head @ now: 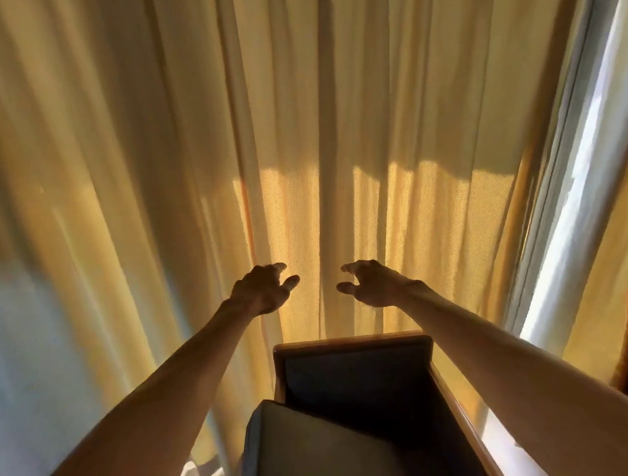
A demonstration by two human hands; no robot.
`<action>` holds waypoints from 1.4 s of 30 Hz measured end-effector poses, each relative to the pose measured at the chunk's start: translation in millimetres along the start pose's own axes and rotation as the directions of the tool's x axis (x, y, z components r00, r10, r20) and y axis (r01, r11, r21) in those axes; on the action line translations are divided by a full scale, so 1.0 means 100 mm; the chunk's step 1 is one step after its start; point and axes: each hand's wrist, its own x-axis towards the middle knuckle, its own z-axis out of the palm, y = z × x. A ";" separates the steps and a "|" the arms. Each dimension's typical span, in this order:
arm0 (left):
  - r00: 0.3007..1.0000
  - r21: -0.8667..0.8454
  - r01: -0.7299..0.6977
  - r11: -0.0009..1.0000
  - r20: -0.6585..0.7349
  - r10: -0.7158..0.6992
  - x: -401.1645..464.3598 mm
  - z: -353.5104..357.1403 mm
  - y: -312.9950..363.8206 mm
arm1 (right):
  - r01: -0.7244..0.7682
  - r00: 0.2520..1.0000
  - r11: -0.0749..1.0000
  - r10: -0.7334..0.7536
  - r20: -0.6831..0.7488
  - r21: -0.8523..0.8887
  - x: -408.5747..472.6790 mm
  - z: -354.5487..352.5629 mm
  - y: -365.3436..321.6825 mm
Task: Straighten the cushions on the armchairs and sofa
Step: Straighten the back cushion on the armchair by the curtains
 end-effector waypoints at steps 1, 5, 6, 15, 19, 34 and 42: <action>1.000 -0.026 0.014 1.000 0.009 -0.013 0.01 0.24 -0.07 | -0.007 1.000 1.000 0.006 0.024 0.022 0.06 0.20 0.10; 0.986 -0.135 0.141 0.981 0.109 -0.127 -0.13 1.22 -0.33 | -0.015 0.981 0.996 -0.002 0.195 0.085 0.26 1.04 0.56; 0.979 -0.162 0.180 0.970 0.125 -0.161 -0.18 1.45 -0.41 | -0.009 0.973 0.994 -0.015 0.229 0.105 0.31 1.24 0.65; 0.810 -0.149 0.578 0.802 0.217 -0.544 -0.84 2.58 -1.13 | 0.085 0.840 0.981 -0.163 0.517 0.172 0.64 2.95 0.67; 0.714 -0.130 0.691 0.711 0.281 -0.642 -1.10 2.92 -1.47 | 0.221 0.786 0.960 -0.280 0.550 0.173 0.74 3.54 0.38; 0.407 -0.126 0.907 0.403 0.512 -0.756 -1.63 3.66 -2.09 | 0.683 0.630 0.727 -0.542 0.556 -0.066 1.16 4.56 -0.21; 0.337 -0.140 0.933 0.332 0.666 -0.665 -1.46 3.67 -2.08 | 0.632 0.667 0.773 -0.507 0.546 -0.055 1.14 4.51 -0.19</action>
